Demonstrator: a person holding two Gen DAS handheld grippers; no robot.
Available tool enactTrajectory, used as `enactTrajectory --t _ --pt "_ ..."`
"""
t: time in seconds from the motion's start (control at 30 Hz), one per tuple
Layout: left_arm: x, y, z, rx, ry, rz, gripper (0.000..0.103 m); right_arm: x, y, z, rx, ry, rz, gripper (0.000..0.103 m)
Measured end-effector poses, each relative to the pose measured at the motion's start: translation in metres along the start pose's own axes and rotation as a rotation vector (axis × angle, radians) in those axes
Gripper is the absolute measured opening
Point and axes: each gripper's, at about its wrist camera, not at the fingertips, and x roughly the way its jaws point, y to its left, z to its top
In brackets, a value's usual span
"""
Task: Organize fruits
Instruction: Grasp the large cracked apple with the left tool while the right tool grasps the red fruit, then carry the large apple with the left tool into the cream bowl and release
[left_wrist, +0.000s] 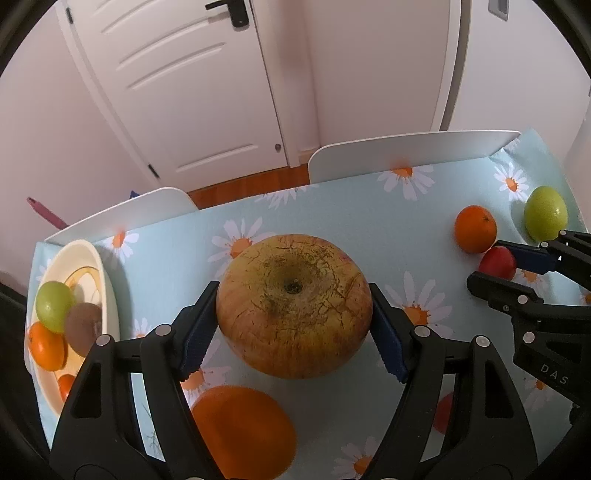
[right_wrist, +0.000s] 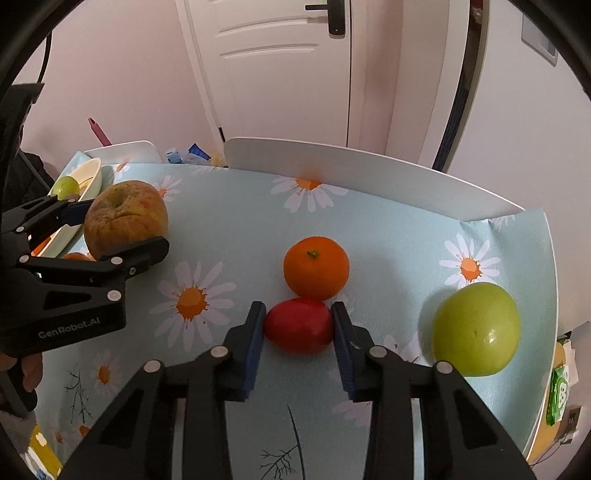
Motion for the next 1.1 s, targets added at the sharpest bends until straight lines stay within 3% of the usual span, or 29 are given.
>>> enactTrajectory --t 0.27,0.6,1.1 --pt "-0.022 0.004 0.001 -0.022 -0.032 0.006 0.080 -0.021 0.002 -0.001 -0.019 -0.020 0.033 0.033" --pt "-0.081 0.022 -0.005 -0.123 -0.096 0.039 0.080 -0.065 0.018 0.015 -0.111 -0.068 0.095 0.033" --pt "-0.142 0.111 -0.042 -0.256 -0.135 0.128 0.080 -0.100 0.117 0.057 -0.251 -0.116 0.212 0.033"
